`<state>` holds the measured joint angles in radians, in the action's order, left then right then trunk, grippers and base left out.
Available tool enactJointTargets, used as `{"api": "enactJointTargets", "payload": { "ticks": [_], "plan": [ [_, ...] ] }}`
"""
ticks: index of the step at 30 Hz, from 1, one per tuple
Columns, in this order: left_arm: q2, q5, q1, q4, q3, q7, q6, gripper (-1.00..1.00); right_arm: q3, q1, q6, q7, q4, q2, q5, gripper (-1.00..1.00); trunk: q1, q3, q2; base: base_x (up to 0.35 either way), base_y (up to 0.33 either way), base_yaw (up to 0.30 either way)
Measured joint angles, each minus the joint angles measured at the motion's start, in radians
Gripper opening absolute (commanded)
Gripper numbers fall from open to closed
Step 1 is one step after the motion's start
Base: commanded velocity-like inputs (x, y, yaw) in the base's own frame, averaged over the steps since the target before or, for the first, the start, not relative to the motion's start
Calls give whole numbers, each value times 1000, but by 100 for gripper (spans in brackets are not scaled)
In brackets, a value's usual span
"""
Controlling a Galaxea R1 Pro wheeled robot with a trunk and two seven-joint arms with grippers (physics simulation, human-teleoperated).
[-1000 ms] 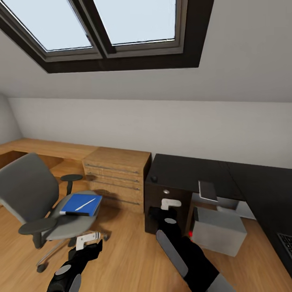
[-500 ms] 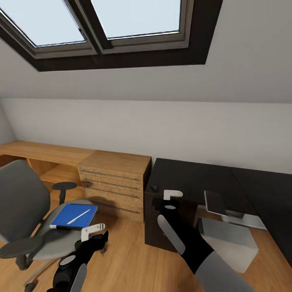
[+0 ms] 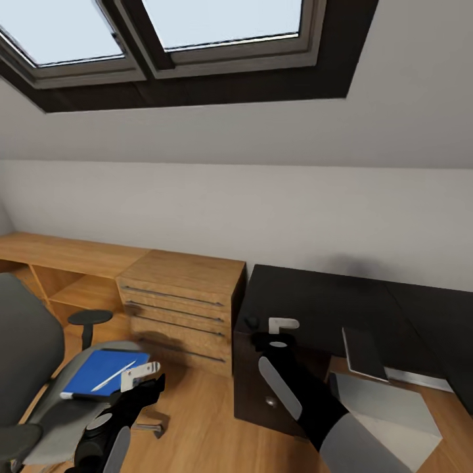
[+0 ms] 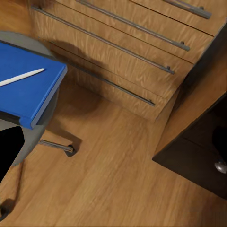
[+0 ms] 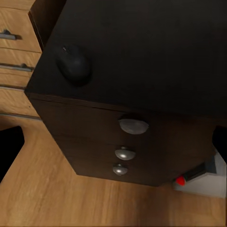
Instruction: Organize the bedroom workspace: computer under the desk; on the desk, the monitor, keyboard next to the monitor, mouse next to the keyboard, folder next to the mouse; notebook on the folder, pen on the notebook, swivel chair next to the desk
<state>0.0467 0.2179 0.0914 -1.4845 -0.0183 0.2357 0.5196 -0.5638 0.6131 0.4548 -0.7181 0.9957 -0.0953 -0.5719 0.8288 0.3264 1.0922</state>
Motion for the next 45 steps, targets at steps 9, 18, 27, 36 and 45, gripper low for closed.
{"api": "enactJointTargets", "payload": {
  "ticks": [9,18,27,36,45],
  "plan": [
    [2,1,0,0,0,1,-5,100,0,-1,-2,30,-18,5,5,100,0,0,0,328,0,0],
    [3,2,0,-2,0,2,-5,100,0,-2,-2,96,-21,31,7,100,0,0,0,328,0,0],
    [3,5,0,-1,0,2,-4,100,0,-1,-2,113,-21,38,7,100,0,0,0,222,0,0],
    [9,8,1,-2,21,-2,-3,100,1,-1,-24,237,-161,28,36,100,0,0,0,165,34,0],
    [10,8,1,-34,60,-4,1,100,2,-1,-48,270,-182,27,85,100,1,0,0,41,9,0]
  ]
}}
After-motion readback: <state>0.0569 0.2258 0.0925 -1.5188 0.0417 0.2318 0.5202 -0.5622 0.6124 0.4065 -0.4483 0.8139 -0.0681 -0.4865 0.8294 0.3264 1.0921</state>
